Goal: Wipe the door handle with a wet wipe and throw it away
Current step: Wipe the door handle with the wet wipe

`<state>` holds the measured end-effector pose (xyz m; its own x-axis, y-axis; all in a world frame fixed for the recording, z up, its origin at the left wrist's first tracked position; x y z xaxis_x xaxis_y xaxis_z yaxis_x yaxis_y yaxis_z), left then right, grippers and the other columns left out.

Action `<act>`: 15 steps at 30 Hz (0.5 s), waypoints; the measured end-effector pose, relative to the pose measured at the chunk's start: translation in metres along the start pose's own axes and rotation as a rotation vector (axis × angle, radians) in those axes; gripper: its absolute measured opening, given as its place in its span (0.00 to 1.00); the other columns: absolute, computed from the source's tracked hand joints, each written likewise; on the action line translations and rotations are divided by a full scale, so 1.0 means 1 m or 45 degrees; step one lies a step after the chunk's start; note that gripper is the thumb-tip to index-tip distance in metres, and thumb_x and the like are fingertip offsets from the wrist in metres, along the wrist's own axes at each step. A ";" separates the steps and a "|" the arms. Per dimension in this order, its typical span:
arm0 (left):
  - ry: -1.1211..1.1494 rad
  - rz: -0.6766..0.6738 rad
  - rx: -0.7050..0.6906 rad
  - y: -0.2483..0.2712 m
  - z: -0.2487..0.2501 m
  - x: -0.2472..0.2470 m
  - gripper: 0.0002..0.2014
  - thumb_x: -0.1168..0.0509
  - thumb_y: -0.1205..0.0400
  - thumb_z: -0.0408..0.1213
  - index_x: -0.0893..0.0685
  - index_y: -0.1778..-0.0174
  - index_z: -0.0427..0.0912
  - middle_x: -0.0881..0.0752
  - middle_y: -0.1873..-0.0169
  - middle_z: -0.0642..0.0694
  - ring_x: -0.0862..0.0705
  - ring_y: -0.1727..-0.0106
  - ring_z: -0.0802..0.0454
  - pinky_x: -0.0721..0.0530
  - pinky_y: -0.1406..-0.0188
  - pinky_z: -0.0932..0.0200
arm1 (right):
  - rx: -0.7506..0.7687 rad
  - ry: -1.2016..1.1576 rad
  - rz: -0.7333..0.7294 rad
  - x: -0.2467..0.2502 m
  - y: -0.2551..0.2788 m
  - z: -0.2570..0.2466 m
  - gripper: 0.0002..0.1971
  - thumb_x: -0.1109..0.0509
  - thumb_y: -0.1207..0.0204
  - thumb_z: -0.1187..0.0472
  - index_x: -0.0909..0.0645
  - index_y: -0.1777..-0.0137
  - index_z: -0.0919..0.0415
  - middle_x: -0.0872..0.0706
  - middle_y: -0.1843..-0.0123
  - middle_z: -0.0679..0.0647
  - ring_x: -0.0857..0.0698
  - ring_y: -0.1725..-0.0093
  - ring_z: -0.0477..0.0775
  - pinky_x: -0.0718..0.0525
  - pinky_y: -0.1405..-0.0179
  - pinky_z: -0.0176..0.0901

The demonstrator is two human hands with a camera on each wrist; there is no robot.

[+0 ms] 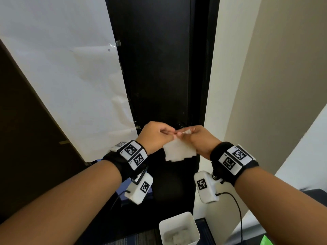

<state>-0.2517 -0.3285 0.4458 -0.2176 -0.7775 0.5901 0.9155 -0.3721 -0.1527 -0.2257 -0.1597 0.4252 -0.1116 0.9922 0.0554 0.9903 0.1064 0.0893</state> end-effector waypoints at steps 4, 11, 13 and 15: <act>-0.183 0.128 -0.084 -0.005 0.000 0.011 0.18 0.33 0.19 0.43 0.18 0.33 0.45 0.15 0.38 0.49 0.18 0.36 0.57 0.23 0.30 0.54 | 0.113 0.152 0.332 0.016 -0.018 -0.014 0.10 0.35 0.18 0.59 0.12 0.46 0.59 0.11 0.47 0.60 0.13 0.47 0.60 0.13 0.50 0.50; -1.139 -0.005 -0.380 -0.012 -0.015 0.032 0.36 0.59 0.18 0.63 0.42 0.18 0.45 0.49 0.15 0.48 0.59 0.15 0.52 0.54 0.16 0.44 | 0.274 0.607 0.623 0.029 -0.035 -0.008 0.16 0.39 0.16 0.56 0.18 0.32 0.56 0.15 0.34 0.59 0.18 0.33 0.59 0.27 0.37 0.38; -1.394 0.016 -0.400 -0.015 -0.019 0.038 0.39 0.65 0.19 0.65 0.47 0.17 0.43 0.56 0.15 0.46 0.64 0.16 0.48 0.55 0.17 0.40 | 0.294 0.629 0.568 0.020 -0.036 0.005 0.16 0.39 0.16 0.56 0.19 0.32 0.57 0.15 0.34 0.59 0.18 0.33 0.58 0.28 0.37 0.35; -1.535 0.002 -0.396 -0.018 -0.024 0.044 0.42 0.69 0.20 0.67 0.51 0.17 0.41 0.60 0.15 0.46 0.65 0.16 0.47 0.55 0.17 0.39 | 0.284 0.671 0.465 0.008 -0.035 0.018 0.16 0.38 0.16 0.56 0.18 0.32 0.57 0.16 0.32 0.59 0.19 0.31 0.56 0.30 0.36 0.33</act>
<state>-0.2860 -0.3685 0.4555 0.3832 0.1216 0.9156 0.7610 -0.6034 -0.2384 -0.2603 -0.1538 0.4042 0.2640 0.8090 0.5252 0.9592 -0.1629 -0.2312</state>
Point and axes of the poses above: each hand's wrist, its own y-axis away from the middle knuckle, its own x-axis out of the back of the hand, z = x × y, the point moved 1 cm from there along -y, towards the middle knuckle
